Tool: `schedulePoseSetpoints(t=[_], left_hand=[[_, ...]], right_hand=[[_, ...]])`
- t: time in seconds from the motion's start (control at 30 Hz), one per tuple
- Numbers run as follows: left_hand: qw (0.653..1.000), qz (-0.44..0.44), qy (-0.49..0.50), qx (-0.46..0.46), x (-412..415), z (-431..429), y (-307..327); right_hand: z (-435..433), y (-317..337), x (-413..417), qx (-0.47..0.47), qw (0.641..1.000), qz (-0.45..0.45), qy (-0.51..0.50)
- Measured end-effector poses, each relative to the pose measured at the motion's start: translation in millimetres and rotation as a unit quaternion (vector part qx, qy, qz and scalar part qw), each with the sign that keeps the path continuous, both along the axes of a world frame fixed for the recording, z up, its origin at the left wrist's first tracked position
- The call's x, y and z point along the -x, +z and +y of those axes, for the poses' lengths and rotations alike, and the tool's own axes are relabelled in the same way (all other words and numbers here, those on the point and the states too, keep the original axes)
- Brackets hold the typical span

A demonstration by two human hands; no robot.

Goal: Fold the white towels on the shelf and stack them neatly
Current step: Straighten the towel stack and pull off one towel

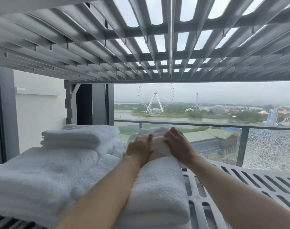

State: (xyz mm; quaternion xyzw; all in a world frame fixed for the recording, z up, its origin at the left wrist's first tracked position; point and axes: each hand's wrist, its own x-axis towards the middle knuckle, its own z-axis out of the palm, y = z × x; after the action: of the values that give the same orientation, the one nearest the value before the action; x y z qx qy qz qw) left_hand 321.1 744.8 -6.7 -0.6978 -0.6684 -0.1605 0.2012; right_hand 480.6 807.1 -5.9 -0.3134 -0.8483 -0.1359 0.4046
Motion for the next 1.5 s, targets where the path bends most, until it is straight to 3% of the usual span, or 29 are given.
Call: schedulePoseSetpoints(t=[0.1, 0.23, 0.33, 0.47, 0.63, 0.77, 0.83, 0.9, 1.03, 1.33, 1.5], left_hand=[[0.996, -0.004, 0.042, -0.084, -1, -3, 0], [0.989, -0.043, 0.061, -0.124, 1, -5, -2], [0.991, -0.038, 0.067, -0.111, 2, -4, -2], [0.996, -0.029, 0.056, -0.067, 5, -2, -5], [0.998, -0.041, 0.002, -0.042, 6, 1, -6], [0.998, -0.040, -0.015, -0.050, 4, 3, -5], [0.998, -0.035, -0.002, -0.057, 4, 1, -5], [0.998, -0.030, 0.015, -0.056, 5, 0, -6], [0.999, -0.041, 0.013, -0.027, 4, -2, -4], [1.000, -0.022, 0.016, -0.008, 4, -2, -4], [1.000, -0.019, 0.014, 0.002, 3, -2, -4]], right_hand=[[-4, 3, -4, -0.014, 1.000, 0.005, 0.006], [0, 4, -10, 0.140, 0.987, -0.072, -0.032], [6, 1, -12, 0.157, 0.974, -0.151, -0.059], [10, -6, -1, 0.232, 0.964, -0.118, -0.058], [5, 7, -4, 0.141, 0.984, -0.099, -0.052], [-2, 27, -3, 0.050, 0.998, 0.030, -0.034], [-4, 34, 2, 0.019, 0.998, 0.053, -0.015], [-2, 33, 3, 0.021, 0.999, 0.018, -0.016], [6, 18, -4, 0.125, 0.980, -0.136, -0.069], [4, 29, -5, 0.258, 0.924, -0.269, -0.087], [5, 35, -6, 0.276, 0.887, -0.345, -0.132]])
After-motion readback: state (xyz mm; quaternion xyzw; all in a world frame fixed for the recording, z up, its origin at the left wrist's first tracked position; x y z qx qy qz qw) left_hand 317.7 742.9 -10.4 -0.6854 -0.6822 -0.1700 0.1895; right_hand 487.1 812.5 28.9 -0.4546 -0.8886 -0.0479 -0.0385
